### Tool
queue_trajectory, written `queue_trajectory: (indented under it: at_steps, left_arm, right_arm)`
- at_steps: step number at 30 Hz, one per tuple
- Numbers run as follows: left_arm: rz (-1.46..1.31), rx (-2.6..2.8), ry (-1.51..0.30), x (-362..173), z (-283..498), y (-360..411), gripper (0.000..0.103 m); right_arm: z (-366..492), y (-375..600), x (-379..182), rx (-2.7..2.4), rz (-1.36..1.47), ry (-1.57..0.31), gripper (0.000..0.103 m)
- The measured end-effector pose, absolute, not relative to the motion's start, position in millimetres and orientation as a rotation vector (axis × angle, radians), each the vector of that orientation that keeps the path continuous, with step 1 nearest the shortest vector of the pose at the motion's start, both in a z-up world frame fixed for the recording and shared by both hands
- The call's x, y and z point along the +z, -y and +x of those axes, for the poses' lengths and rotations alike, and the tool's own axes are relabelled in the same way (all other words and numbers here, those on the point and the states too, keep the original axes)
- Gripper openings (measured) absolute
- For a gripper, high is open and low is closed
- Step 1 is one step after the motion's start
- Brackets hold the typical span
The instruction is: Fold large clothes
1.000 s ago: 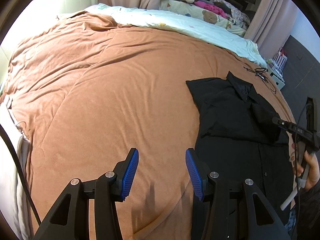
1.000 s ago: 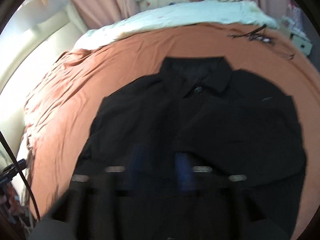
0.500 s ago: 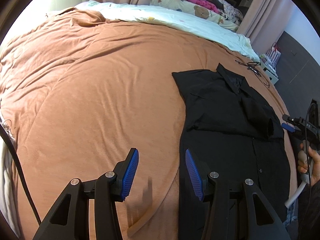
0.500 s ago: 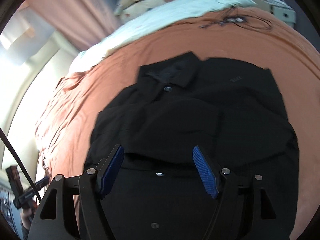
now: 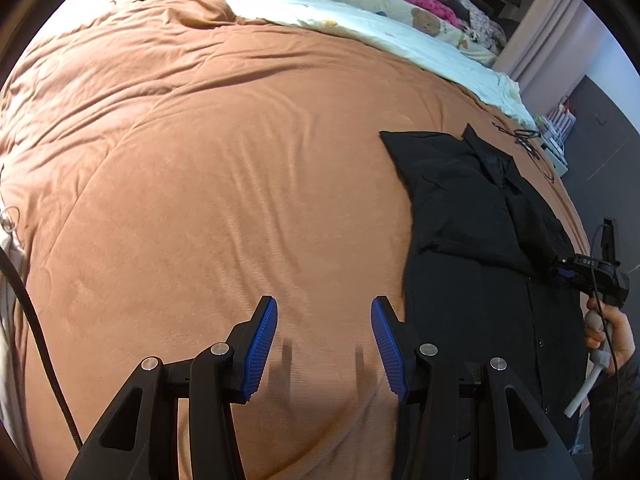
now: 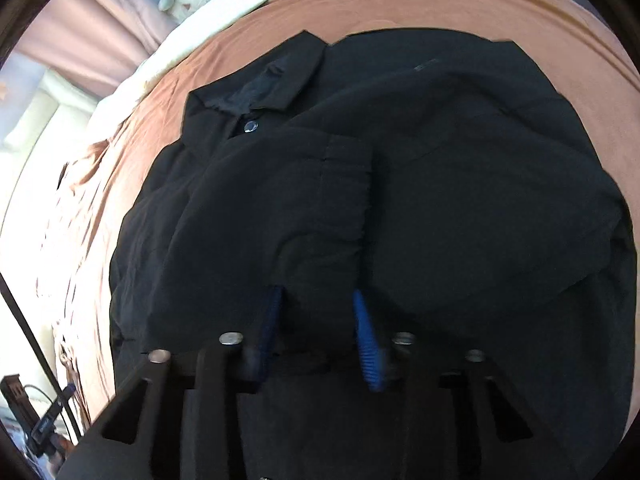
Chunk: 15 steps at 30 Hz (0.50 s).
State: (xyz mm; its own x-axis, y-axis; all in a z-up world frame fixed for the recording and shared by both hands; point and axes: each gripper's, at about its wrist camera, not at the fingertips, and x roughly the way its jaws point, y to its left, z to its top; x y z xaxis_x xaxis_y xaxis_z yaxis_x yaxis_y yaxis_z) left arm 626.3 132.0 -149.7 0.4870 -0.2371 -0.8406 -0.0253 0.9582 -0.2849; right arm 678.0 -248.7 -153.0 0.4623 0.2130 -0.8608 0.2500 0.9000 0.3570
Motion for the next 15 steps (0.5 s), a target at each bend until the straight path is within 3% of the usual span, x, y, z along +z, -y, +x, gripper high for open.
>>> queue_trajectory:
  at_steps: [10,15]
  left_arm:
    - [-0.305,-0.152,-1.043,-144.6,619.1,-133.3,0.051]
    - [-0.301,-0.135,-1.029,-134.3,612.1,-144.8,0.051]
  right_arm:
    - [672.8,168.9,-85.1,0.130,0.347,-1.006,0.025]
    - [669.0,115.1,-74.9,0.269,0.335,-1.049,0.033]
